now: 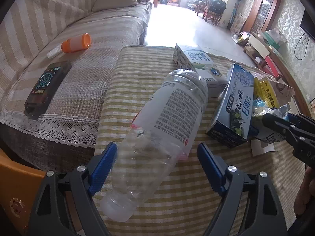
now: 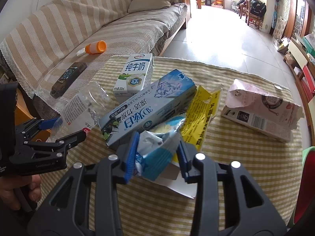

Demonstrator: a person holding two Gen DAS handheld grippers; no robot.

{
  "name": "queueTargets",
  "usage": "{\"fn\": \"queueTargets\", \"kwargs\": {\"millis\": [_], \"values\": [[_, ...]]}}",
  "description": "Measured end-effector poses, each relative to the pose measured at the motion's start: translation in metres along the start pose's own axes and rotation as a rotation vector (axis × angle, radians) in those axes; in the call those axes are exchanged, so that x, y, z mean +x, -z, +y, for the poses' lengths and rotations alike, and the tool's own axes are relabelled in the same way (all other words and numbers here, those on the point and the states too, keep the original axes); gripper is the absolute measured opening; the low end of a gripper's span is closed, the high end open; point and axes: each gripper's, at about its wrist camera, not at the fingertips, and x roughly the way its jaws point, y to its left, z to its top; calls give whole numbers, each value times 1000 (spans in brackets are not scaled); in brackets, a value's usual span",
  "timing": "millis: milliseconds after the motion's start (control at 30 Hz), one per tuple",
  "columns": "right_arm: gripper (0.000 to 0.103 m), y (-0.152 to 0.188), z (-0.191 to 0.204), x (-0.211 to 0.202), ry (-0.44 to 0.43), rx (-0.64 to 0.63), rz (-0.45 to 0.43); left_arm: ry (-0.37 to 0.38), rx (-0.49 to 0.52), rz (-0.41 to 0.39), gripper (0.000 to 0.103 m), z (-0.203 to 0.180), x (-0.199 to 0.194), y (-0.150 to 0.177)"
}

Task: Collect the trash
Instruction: 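Grasp the blue-white wrapper with the right gripper while the left grasps the clear plastic bottle, then lift the wrapper and bottle and carry them over the red bin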

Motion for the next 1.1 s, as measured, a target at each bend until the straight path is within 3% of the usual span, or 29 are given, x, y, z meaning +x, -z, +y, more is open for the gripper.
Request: {"fn": "queueTargets", "kwargs": {"millis": [33, 133, 333, 833, 1100], "values": [[32, 0, -1, 0, -4, 4, -2, -6, 2, -2, 66, 0, 0, 0], [26, 1, -5, -4, -15, 18, -15, 4, -7, -10, 60, 1, -3, 1], [23, 4, -8, -15, -19, 30, -25, 5, -28, -46, 51, 0, -18, 0], [23, -3, -10, -83, -38, 38, -130, 23, -36, -150, 50, -17, -81, -1], [23, -4, -23, -117, -34, 61, -182, 39, -6, -184, 50, -46, -109, 3]]}}
